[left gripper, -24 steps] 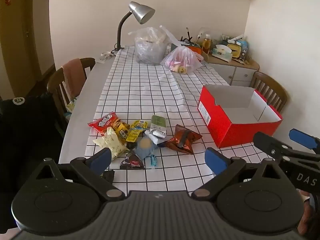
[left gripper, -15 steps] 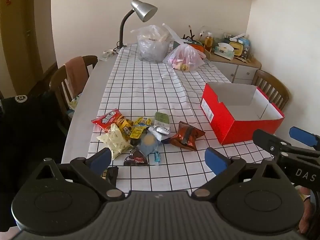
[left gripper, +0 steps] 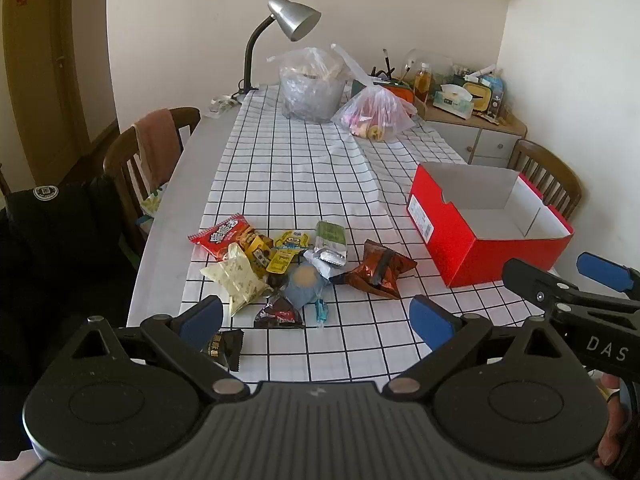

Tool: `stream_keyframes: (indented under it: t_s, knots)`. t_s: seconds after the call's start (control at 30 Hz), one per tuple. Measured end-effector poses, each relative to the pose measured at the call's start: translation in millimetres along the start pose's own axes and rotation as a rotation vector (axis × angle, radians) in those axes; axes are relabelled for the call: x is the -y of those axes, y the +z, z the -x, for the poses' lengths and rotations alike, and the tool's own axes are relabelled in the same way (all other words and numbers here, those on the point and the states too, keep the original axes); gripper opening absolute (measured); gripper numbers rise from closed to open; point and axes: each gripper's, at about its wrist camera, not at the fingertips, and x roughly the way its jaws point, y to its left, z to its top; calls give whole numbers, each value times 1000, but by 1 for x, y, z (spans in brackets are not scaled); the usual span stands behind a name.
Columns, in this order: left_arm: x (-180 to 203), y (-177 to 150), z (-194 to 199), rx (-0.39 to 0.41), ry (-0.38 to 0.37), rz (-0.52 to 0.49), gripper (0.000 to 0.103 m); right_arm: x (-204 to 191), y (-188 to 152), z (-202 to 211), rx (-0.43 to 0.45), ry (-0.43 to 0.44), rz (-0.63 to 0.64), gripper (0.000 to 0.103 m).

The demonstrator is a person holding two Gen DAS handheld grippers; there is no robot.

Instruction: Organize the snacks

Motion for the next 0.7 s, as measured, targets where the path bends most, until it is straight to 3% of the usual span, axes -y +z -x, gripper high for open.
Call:
stream_keyframes:
  t_s: [0.7]
  knots:
    - [0,9,1,12,-7,-8,100,-1,7,1,9,-14,15,103]
